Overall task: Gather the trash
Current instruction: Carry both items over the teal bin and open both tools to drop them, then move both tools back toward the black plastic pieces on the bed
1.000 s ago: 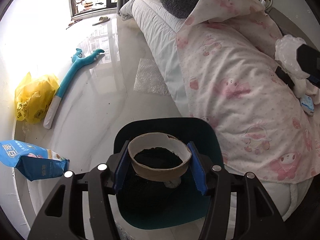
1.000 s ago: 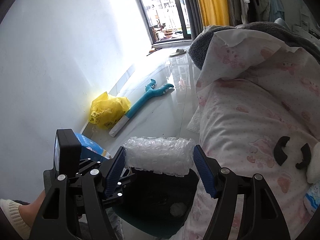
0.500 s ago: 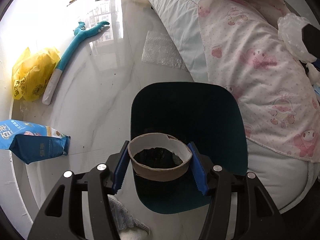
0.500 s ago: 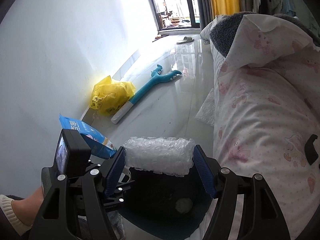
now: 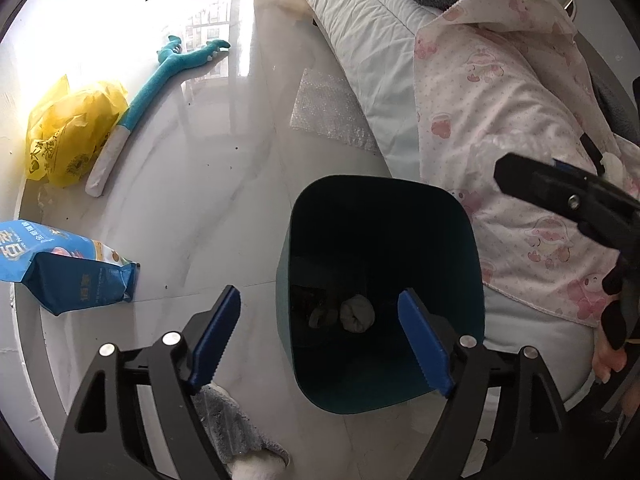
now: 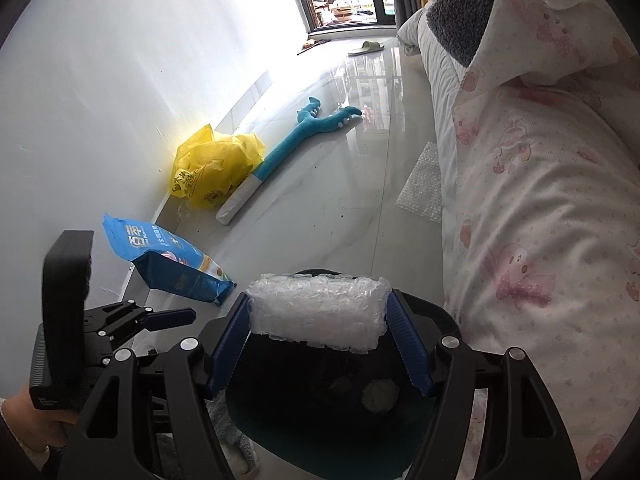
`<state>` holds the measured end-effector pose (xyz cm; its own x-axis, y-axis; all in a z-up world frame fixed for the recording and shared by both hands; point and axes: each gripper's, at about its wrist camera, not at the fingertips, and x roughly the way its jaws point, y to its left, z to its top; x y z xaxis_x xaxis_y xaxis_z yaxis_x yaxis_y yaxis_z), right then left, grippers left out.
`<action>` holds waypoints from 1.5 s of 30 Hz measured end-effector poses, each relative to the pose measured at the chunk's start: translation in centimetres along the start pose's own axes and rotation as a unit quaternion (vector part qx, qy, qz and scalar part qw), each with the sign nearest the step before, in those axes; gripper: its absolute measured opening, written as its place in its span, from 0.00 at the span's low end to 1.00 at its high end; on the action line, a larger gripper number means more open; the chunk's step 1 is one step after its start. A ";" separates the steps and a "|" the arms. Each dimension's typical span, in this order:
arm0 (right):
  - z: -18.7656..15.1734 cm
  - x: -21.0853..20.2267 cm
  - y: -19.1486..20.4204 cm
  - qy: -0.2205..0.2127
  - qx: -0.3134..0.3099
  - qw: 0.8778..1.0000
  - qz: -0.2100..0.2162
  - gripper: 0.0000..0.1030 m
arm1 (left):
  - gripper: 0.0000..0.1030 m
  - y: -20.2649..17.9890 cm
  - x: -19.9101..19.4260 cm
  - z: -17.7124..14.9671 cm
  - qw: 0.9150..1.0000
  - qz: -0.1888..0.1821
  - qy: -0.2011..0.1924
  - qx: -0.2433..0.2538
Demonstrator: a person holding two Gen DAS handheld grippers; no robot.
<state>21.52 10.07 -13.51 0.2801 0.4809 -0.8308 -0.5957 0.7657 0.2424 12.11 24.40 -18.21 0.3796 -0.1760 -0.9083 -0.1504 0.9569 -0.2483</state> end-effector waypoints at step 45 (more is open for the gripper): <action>-4.1 7.2 -0.5 0.128 -0.026 0.991 -0.042 0.81 | 0.83 -6.2 -15.4 4.0 0.962 -0.002 -0.264 0.072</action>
<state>20.76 11.34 -21.64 0.1343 0.2878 -0.9482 -0.6190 0.7716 0.1465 10.91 22.07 -1.35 0.7956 -0.0738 -0.6013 -0.0350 0.9853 -0.1673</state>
